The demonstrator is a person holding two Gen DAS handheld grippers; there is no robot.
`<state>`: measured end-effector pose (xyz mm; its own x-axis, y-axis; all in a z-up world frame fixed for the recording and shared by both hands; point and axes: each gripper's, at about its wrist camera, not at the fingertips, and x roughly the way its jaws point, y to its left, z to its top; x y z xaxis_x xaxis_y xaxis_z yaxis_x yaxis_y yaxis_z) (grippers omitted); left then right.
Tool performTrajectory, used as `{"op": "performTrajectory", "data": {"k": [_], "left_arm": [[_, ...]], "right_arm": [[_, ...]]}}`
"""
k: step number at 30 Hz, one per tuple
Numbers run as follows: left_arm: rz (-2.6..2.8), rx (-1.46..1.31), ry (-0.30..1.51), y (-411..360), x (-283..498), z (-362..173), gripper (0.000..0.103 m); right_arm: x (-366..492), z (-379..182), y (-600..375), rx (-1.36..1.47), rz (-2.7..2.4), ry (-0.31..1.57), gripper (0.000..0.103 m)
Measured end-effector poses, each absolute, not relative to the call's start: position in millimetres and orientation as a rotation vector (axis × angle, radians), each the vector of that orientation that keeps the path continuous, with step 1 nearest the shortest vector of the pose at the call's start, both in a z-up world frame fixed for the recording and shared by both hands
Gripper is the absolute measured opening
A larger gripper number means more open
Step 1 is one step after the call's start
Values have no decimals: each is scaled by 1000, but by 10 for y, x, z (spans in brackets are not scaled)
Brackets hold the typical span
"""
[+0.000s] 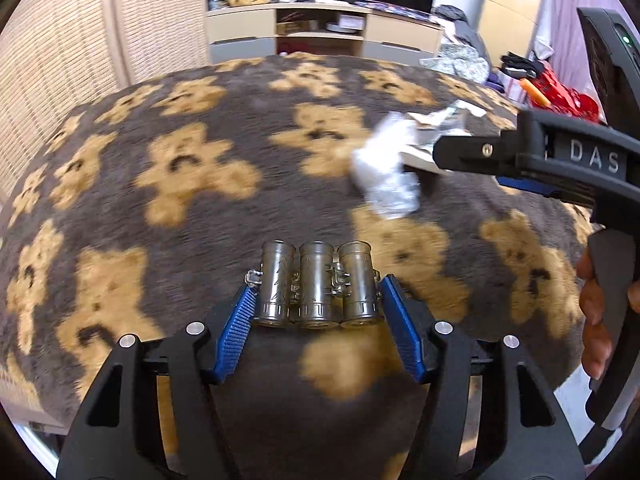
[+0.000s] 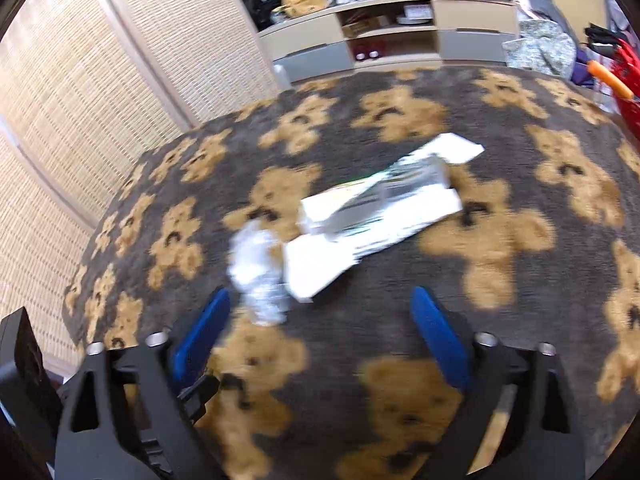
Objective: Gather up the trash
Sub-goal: 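Grasp the three joined silver cylinders with the left tool while the right tool grasps a white plastic bag, then lower the cylinders and white bag into the metal bin and open both tools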
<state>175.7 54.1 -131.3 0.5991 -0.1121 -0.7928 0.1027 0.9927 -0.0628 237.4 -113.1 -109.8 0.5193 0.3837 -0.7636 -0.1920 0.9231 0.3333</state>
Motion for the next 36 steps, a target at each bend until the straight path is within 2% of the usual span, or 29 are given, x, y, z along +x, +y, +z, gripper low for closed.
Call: {"op": "performTrajectory", "data": {"k": [2, 3, 10, 12, 14, 17, 25, 36], "left_arm": [[-105, -32, 920, 689, 1755, -1317, 60], [-100, -39, 920, 750, 1756, -1320, 60], [-98, -62, 918, 907, 1795, -1366, 60], [-101, -60, 917, 918, 1813, -1374, 60], [-104, -56, 915, 918, 1823, -1382, 60], [-105, -56, 916, 918, 1824, -1377, 60], [-127, -27, 910, 745, 1614, -1252, 60], [-203, 5, 876, 220, 782, -856, 60]], "right_arm": [[2372, -1100, -1003, 195, 359, 979, 71], [2374, -1099, -959, 188, 365, 981, 69], [2470, -1242, -701, 186, 398, 1000, 67], [2521, -1318, -648, 175, 393, 1009, 58], [2551, -1382, -598, 144, 380, 1014, 32], [2525, -1376, -567, 85, 364, 996, 24], [2176, -1162, -825, 6, 386, 1009, 22], [1152, -741, -1403, 42, 365, 981, 22]]}}
